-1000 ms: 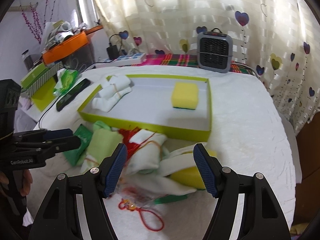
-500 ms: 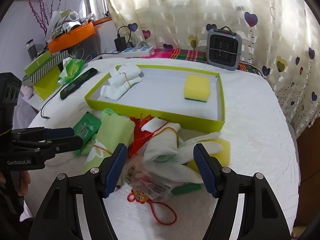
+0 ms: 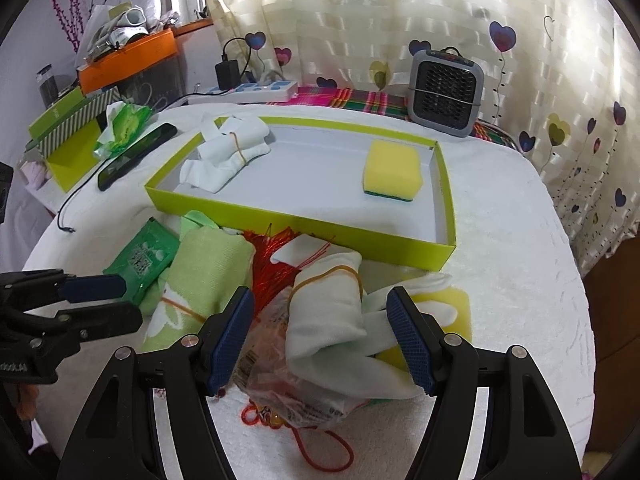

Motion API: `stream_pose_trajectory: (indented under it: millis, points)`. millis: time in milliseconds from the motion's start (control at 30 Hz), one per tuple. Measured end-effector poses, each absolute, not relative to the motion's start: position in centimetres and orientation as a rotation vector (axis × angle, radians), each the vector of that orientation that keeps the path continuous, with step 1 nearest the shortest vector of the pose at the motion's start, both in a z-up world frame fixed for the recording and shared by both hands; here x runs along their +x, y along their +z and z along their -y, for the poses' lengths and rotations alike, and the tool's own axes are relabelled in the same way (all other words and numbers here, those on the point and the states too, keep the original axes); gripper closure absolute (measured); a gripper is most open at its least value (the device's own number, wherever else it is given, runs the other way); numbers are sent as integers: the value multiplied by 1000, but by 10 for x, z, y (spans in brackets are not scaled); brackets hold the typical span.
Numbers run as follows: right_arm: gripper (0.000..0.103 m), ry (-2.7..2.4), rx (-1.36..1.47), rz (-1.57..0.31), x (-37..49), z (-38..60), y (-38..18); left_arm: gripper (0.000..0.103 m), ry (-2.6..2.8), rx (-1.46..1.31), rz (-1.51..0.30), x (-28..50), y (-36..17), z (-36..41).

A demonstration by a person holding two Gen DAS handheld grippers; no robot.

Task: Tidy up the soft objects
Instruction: 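Grasp another white sock bundle with the right tool while the left tool moves to the green towel roll, then close the left tool on the rolled green towel while the right tool holds the socks raised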

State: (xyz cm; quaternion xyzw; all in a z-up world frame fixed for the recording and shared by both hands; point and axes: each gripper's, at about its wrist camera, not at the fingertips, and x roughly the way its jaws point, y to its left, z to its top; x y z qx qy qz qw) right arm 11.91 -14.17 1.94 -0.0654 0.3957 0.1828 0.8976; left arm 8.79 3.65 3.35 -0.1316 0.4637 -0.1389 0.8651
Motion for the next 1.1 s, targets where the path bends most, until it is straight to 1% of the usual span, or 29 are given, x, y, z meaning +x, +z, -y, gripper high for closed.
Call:
stream_pose_trajectory:
  millis: [67,300,533,733,1100]
  points:
    - [50,372,-144,-821,119,141,18,49,-296,-278,-972,88,33,-36]
    - [59,364,-159,-826,118,141,13,49,-304,-278,-976,89,32,-35]
    - [72,367,-155,-816,117,142,14,49,-314,-276,-980,91,31,-33]
    - [78,372,-135,-802,115,146,15,49,-317,-269,-983,92,32,-28]
    - [79,386,-32,-768,110,162,18,49,-339,-245,-988,98,34,-11]
